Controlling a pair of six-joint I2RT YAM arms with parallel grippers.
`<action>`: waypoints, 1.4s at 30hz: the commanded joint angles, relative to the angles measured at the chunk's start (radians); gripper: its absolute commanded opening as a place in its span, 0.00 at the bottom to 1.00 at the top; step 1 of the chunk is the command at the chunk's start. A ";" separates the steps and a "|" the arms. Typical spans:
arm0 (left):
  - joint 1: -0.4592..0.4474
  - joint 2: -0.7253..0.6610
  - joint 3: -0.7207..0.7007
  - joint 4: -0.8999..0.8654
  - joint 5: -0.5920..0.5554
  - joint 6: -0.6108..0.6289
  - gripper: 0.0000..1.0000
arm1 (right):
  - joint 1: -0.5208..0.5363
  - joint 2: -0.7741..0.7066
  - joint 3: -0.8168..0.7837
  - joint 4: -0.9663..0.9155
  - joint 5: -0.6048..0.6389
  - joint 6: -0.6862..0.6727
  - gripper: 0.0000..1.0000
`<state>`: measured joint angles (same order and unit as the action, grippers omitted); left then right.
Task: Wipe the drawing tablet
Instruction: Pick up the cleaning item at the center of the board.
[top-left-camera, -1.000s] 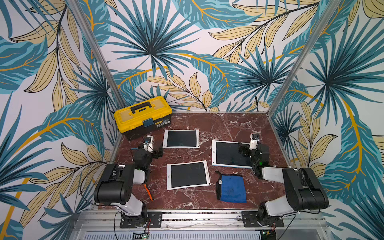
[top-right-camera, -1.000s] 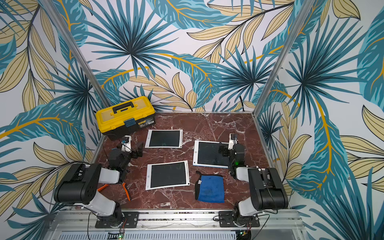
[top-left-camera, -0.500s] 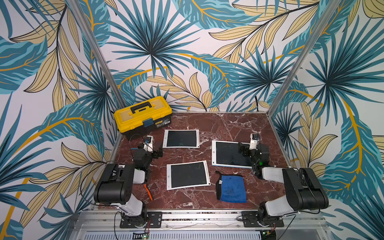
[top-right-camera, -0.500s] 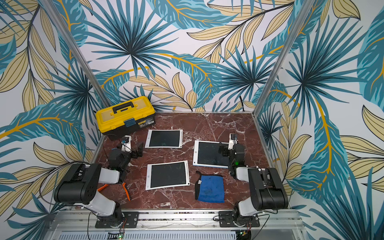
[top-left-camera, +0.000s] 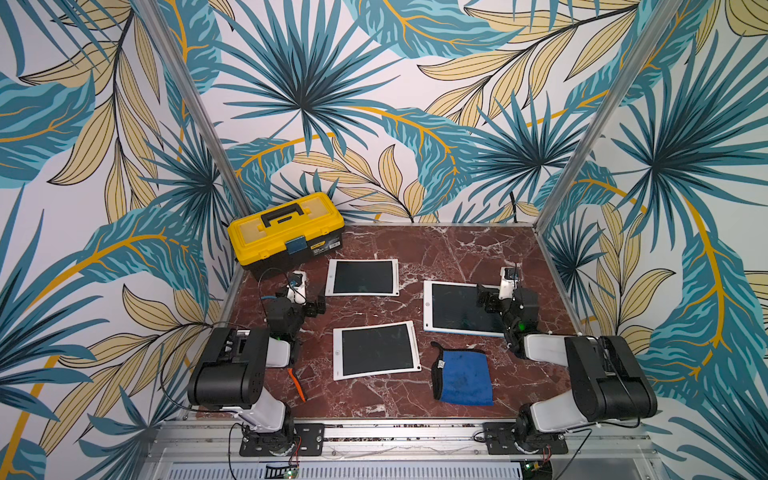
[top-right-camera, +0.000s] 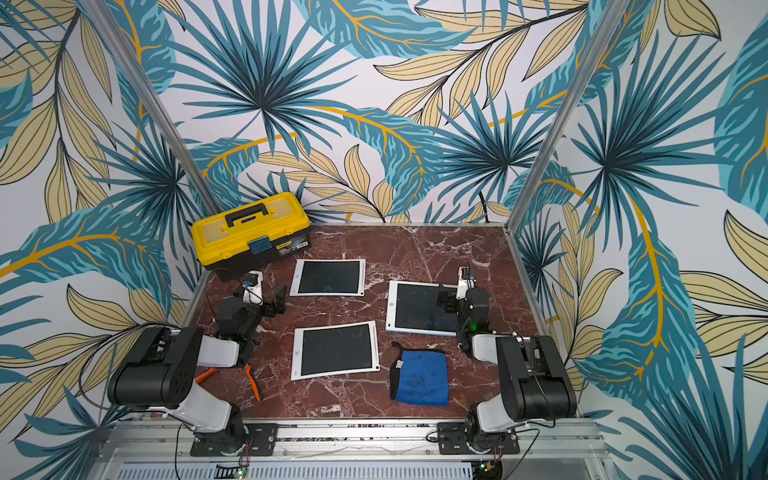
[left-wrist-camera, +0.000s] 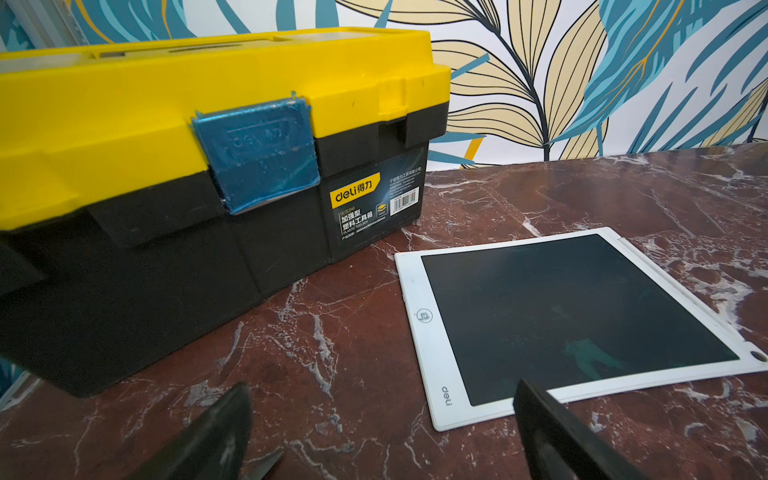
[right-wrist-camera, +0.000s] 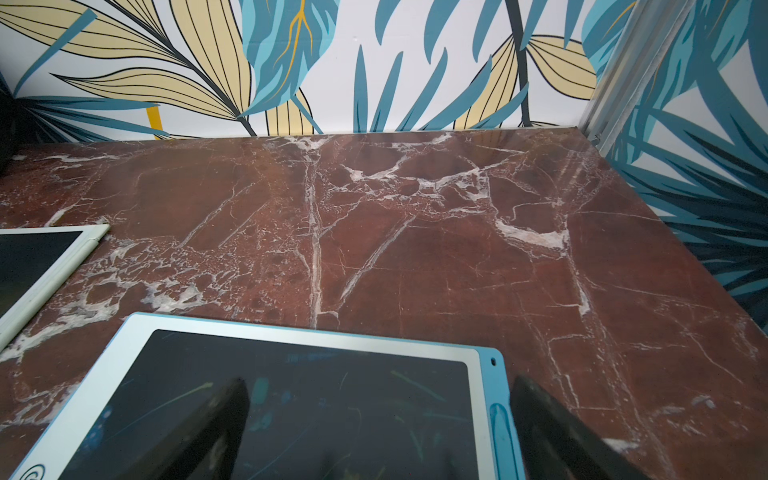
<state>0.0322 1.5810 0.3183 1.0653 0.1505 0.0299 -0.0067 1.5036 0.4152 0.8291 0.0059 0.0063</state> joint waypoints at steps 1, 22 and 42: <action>0.003 -0.014 -0.002 0.012 0.008 0.006 1.00 | 0.004 -0.013 -0.012 0.005 -0.007 -0.015 1.00; -0.290 -0.380 -0.073 0.007 -0.614 0.124 1.00 | 0.016 -0.249 0.392 -0.787 0.238 0.217 0.99; -1.124 -0.343 0.269 -0.320 -1.012 0.204 1.00 | 0.318 -0.413 0.559 -1.468 0.338 0.269 1.00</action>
<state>-1.0710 1.2995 0.5762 0.9710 -0.8085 0.3641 0.2314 1.1011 0.9745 -0.5301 0.2955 0.2588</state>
